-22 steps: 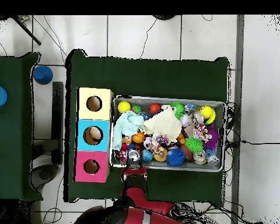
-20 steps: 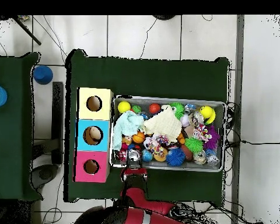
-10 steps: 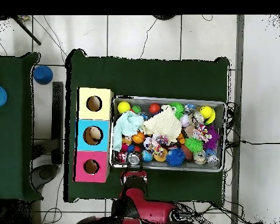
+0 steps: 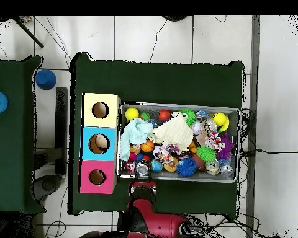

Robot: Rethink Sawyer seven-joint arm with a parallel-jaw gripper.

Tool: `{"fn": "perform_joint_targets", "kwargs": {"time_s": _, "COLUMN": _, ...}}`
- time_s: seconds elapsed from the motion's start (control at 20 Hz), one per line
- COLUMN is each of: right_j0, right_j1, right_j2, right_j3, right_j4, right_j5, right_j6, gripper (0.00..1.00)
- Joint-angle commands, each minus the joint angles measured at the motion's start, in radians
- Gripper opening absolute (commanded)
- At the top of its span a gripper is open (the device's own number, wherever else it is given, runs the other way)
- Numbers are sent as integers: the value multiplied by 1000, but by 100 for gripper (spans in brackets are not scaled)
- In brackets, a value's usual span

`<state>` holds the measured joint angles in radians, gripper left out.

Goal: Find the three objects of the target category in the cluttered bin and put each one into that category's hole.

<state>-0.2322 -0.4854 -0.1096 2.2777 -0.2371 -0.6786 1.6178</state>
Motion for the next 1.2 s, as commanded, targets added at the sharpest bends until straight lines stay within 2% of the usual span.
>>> {"fn": "perform_joint_targets", "kwargs": {"time_s": 0.05, "right_j0": -4, "right_j1": 35, "right_j2": 82, "right_j3": -128, "right_j4": 97, "right_j5": 152, "right_j6": 198, "gripper": 100}}
{"fn": "perform_joint_targets", "kwargs": {"time_s": 0.55, "right_j0": -11, "right_j1": 8, "right_j2": 112, "right_j3": -182, "right_j4": 122, "right_j5": 229, "right_j6": 176, "gripper": 100}}
{"fn": "perform_joint_targets", "kwargs": {"time_s": 1.2, "right_j0": 14, "right_j1": -11, "right_j2": 118, "right_j3": -246, "right_j4": 185, "right_j5": 327, "right_j6": 171, "gripper": 100}}
